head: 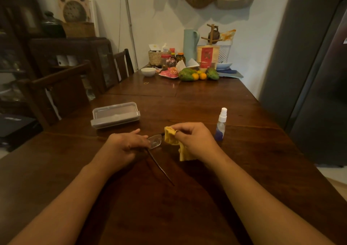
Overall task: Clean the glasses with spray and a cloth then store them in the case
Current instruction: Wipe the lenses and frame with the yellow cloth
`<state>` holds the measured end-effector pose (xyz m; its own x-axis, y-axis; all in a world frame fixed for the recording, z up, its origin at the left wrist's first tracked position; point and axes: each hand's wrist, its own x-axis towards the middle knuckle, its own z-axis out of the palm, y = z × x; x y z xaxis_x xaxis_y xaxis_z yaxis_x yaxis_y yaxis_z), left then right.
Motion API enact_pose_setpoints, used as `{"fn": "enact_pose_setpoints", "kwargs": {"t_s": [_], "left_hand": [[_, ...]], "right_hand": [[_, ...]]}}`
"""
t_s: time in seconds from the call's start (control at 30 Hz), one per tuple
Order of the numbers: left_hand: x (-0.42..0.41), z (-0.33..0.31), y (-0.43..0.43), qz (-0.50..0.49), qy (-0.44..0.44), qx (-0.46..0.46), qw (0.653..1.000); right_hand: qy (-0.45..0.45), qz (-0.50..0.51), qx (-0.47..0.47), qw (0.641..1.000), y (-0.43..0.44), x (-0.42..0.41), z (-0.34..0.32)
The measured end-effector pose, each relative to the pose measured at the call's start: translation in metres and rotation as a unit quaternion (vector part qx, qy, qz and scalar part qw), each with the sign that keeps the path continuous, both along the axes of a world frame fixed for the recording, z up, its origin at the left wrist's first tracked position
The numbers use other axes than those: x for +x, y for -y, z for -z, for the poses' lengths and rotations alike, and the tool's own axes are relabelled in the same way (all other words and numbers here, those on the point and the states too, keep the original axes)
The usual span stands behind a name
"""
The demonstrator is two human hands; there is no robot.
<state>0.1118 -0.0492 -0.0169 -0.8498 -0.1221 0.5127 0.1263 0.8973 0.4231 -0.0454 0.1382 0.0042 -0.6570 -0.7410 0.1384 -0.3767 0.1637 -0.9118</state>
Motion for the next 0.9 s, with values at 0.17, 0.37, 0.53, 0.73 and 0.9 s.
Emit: {"fn": "enact_pose_setpoints", "kwargs": {"t_s": [0.17, 0.37, 0.53, 0.73, 0.9], "left_hand": [[-0.003, -0.003, -0.006, -0.010, 0.014, -0.022, 1.000], [-0.006, -0.028, -0.008, -0.090, 0.013, -0.027, 0.995], [-0.031, -0.043, -0.001, -0.127, 0.194, -0.191, 0.954], [-0.056, -0.046, 0.003, -0.093, 0.209, -0.301, 0.926], [-0.065, -0.042, 0.005, -0.037, 0.186, -0.276, 0.942]], "right_hand": [[0.041, 0.019, -0.084, 0.995, -0.003, -0.002, -0.008], [0.014, 0.048, -0.121, 0.991, -0.010, -0.011, -0.011], [0.013, 0.070, -0.165, 0.984, -0.016, -0.014, -0.016], [0.006, 0.072, -0.179, 0.981, -0.019, -0.014, -0.021], [0.004, 0.079, -0.179, 0.981, -0.020, -0.015, -0.022]]}}
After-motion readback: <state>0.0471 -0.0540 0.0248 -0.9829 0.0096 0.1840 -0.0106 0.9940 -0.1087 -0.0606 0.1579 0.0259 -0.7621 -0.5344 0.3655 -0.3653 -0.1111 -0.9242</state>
